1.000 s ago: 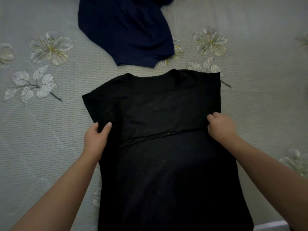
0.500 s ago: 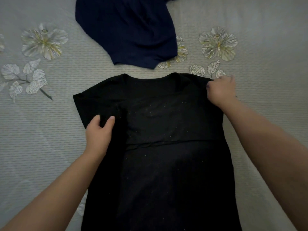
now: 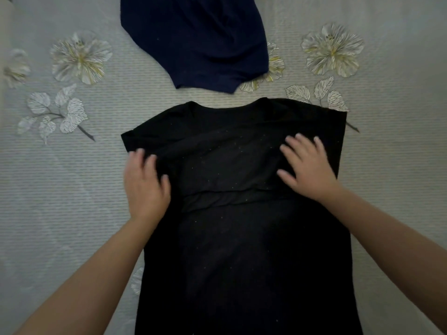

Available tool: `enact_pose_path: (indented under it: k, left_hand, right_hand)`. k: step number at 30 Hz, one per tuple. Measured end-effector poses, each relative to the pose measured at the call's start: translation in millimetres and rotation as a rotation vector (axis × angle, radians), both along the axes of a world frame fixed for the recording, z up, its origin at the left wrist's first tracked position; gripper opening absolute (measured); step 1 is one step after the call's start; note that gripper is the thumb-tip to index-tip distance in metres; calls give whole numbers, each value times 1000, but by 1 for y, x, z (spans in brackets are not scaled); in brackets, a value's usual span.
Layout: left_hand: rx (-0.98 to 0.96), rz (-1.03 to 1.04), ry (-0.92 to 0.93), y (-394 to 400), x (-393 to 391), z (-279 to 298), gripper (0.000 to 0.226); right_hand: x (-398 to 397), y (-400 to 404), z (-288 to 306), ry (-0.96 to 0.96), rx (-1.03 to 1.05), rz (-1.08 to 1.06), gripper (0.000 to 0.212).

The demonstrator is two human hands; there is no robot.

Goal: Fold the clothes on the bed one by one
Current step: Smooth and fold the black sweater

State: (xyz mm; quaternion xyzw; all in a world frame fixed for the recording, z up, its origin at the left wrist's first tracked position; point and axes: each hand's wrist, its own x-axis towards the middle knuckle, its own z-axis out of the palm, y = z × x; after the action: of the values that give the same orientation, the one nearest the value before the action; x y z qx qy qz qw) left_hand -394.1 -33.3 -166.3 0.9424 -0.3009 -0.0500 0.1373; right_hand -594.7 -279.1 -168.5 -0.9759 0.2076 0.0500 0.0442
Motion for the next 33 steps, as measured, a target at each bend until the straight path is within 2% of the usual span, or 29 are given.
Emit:
enact_pose_path:
  k: [2, 4, 5, 11, 15, 16, 19, 22, 25, 29, 33]
  left_hand:
    - [216, -332, 35, 7, -11, -10, 60]
    - [457, -412, 139, 13, -13, -21, 75]
    - [495, -405, 154, 16, -11, -26, 77]
    - [358, -362, 183, 17, -4, -26, 65]
    - [247, -393, 146, 22, -5, -25, 62]
    - [225, -423, 143, 24, -8, -26, 63]
    - [362, -492, 175, 31, -15, -26, 65]
    - [503, -491, 253, 29, -11, -25, 65]
    - [529, -479, 259, 20, -16, -17, 66]
    - [298, -503, 209, 27, -62, -7, 62]
    - [270, -616, 244, 60, -135, -12, 62]
  right_hand:
    - [-17, 18, -7, 187, 60, 111, 63]
    - [-31, 18, -16, 335, 124, 62, 72]
    - [-35, 13, -18, 348, 147, 22, 72]
    - [-41, -3, -17, 371, 179, 19, 68]
    - [-57, -6, -7, 220, 106, 14, 70]
    - [-64, -4, -7, 241, 92, 15, 70]
    - [-78, 7, -16, 402, 147, -74, 69]
    - [-78, 10, -23, 391, 199, -147, 72]
    - [-80, 13, -22, 366, 204, -156, 75]
    - [-97, 49, -12, 190, 226, -219, 69]
    - [-155, 110, -11, 74, 186, -172, 63]
